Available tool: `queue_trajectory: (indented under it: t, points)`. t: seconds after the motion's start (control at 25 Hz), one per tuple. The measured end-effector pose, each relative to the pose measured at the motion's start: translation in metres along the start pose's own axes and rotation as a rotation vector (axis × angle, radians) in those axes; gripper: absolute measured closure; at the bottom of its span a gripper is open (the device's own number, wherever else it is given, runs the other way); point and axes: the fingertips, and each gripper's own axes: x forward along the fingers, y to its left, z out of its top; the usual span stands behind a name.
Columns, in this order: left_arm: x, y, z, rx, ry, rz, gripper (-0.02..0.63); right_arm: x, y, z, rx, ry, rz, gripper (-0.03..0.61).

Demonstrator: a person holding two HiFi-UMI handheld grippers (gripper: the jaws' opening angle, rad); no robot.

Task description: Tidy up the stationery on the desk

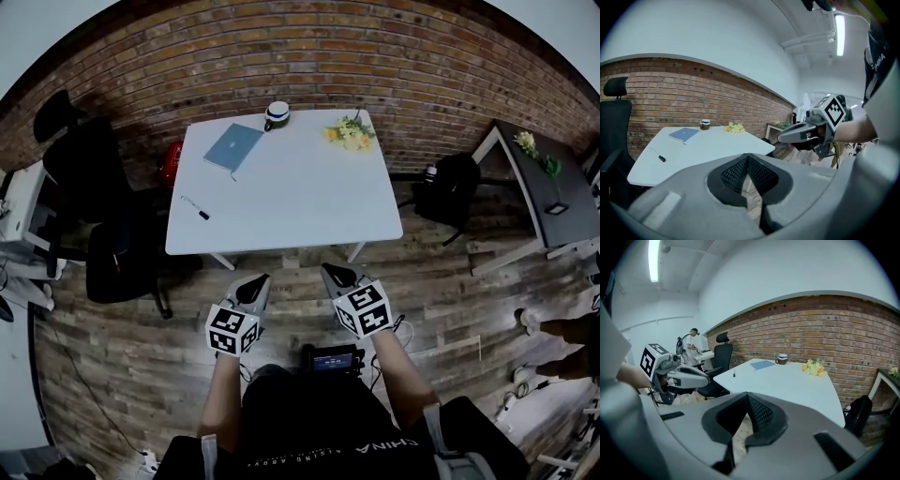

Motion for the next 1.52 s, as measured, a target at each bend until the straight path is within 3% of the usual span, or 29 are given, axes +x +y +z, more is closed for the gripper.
queue_trajectory:
  t: [0.32, 0.64, 1.28, 1.52]
  points:
    - [0.024, 0.033, -0.003, -0.017, 0.037, 0.027, 0.604, 0.039, -0.014, 0.001, 0.018, 0.027, 0.047, 0.569]
    - [0.059, 0.083, 0.000, -0.025, 0.043, -0.004, 0.604, 0.085, -0.036, 0.014, 0.030, 0.045, 0.017, 0.569]
    - [0.137, 0.242, 0.052, 0.008, 0.075, -0.127, 0.604, 0.230, -0.071, 0.107, 0.075, 0.083, -0.081, 0.569]
    - [0.167, 0.280, 0.063, 0.023, 0.089, -0.179, 0.604, 0.273, -0.083, 0.132, 0.086, 0.083, -0.109, 0.569]
